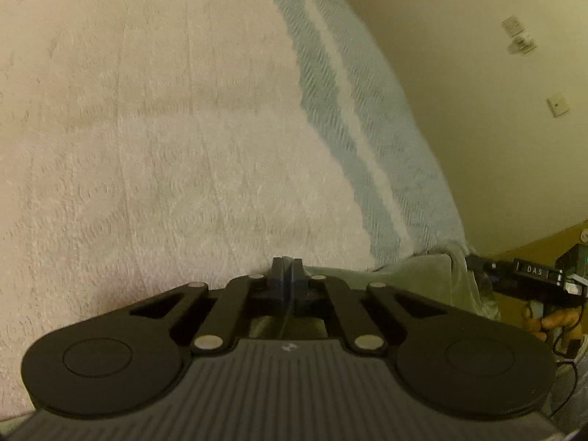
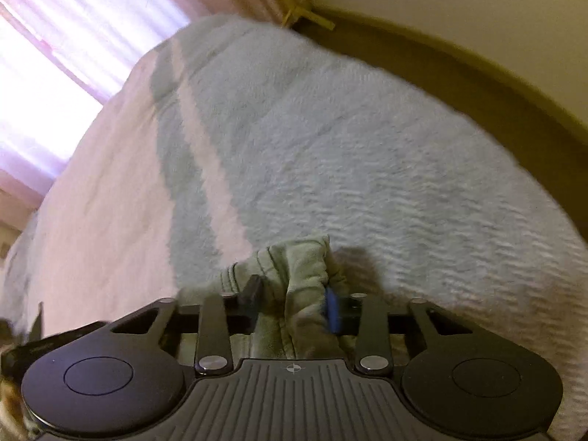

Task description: Fold clothes

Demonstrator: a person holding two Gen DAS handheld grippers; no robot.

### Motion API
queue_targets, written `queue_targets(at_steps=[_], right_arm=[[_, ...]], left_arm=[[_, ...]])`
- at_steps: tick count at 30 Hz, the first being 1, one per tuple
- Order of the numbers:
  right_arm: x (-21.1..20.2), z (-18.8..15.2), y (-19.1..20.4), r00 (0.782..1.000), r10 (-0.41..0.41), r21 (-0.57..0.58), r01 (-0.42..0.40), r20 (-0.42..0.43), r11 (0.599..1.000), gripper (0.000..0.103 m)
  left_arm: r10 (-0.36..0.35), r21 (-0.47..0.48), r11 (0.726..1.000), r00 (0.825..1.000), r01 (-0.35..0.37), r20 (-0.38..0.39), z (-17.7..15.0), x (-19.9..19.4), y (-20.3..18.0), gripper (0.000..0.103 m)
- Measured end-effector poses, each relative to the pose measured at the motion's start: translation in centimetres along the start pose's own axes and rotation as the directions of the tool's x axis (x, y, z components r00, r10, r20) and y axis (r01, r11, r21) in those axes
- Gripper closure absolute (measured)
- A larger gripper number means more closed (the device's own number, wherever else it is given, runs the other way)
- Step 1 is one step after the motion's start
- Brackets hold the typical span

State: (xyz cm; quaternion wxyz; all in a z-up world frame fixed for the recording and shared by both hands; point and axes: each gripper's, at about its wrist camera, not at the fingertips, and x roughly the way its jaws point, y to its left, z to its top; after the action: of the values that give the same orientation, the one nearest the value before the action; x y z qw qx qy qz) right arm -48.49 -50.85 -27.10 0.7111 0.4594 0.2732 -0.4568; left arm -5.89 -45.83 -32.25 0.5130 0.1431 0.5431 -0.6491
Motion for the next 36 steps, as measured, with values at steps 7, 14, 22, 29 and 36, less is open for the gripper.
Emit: queue_targets(at_steps=[7,14,22,29,36], right_arm=[[1.4,-2.3,3.1,0.976,-0.184,-0.162,0.202,0.116,0.966,0.065],[-5.5,-6.1,5.7,0.905,-0.219,-0.269,0.327,0.365,0.906,0.064],[-3.4,-17.5,4.7,0.968,-0.134,-0.638,0.242,0.214,0.731,0.064],[-7.1,-19.4,6.6,0.961,-0.103,-0.544,0.232,0.257,0.807,0.063],[-3.0,-27.1,9.7,0.969,-0.076,-0.574,0.202,0.236,0.794,0.063]], left_arm=[[0.223,0.331,0.904,0.959,-0.271,0.176,-3.6,3.0,-2.7,0.098],[0.449,0.292,0.773,0.811,-0.563,0.376,-5.2,0.4,-4.9,0.094],[0.390,0.150,0.881,0.869,-0.448,0.305,-14.0,-7.5,-3.0,0.095],[0.523,0.213,0.800,0.826,-0.561,0.210,-22.4,-10.6,-1.3,0.096],[0.455,0.221,0.829,0.849,-0.515,0.269,-23.8,-11.7,-0.8,0.095]])
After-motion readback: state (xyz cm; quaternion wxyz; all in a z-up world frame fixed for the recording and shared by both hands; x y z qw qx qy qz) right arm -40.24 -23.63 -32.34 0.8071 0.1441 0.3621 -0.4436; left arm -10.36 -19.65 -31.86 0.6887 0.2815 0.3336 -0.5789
